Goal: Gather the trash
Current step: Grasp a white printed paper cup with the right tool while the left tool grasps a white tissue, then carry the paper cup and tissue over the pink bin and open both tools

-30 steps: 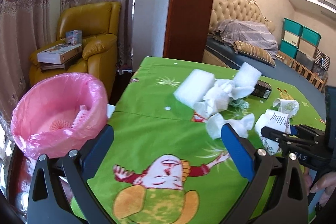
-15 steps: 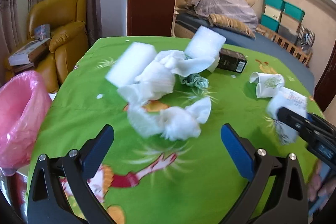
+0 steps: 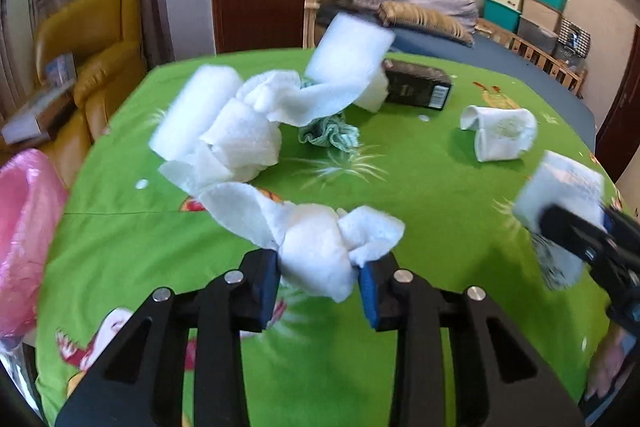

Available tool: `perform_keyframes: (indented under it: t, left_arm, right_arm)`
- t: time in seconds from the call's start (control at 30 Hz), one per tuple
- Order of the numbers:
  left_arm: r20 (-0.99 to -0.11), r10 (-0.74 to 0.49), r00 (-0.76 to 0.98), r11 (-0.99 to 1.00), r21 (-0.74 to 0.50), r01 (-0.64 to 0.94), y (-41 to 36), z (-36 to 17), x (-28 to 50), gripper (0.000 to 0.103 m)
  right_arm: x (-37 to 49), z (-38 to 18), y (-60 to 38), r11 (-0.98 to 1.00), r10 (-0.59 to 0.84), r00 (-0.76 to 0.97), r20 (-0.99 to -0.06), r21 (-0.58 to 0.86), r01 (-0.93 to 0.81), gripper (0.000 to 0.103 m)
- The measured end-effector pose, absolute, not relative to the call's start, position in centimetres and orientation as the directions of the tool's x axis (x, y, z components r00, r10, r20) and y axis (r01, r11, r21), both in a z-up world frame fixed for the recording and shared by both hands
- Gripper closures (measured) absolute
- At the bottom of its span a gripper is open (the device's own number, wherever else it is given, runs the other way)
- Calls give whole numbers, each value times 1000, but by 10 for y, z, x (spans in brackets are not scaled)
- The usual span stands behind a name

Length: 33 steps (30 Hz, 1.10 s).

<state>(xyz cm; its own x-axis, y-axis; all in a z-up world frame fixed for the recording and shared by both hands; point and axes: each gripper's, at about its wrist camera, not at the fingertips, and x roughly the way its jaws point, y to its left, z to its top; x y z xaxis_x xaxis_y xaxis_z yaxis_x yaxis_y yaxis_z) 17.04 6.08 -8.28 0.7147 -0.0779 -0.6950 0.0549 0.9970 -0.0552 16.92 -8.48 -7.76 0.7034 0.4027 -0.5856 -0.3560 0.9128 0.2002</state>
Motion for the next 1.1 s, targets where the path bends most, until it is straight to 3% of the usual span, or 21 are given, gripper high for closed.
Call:
perform_keyframes:
  t: [0.6, 0.9, 1.1]
  left_arm:
    - [-490, 9, 872, 998, -44, -35, 124, -50, 67, 69]
    - [-485, 77, 871, 987, -85, -135, 185, -40, 40, 69]
    - [-443, 188, 876, 967, -75, -245, 241, -25, 18, 69]
  right_arm:
    - [156, -60, -21, 855, 486, 668, -563, 150, -496, 53]
    - [152, -38, 59, 768, 575, 618, -536, 93, -634, 53]
    - [148, -31, 116, 685, 643, 558, -524, 69, -725, 53]
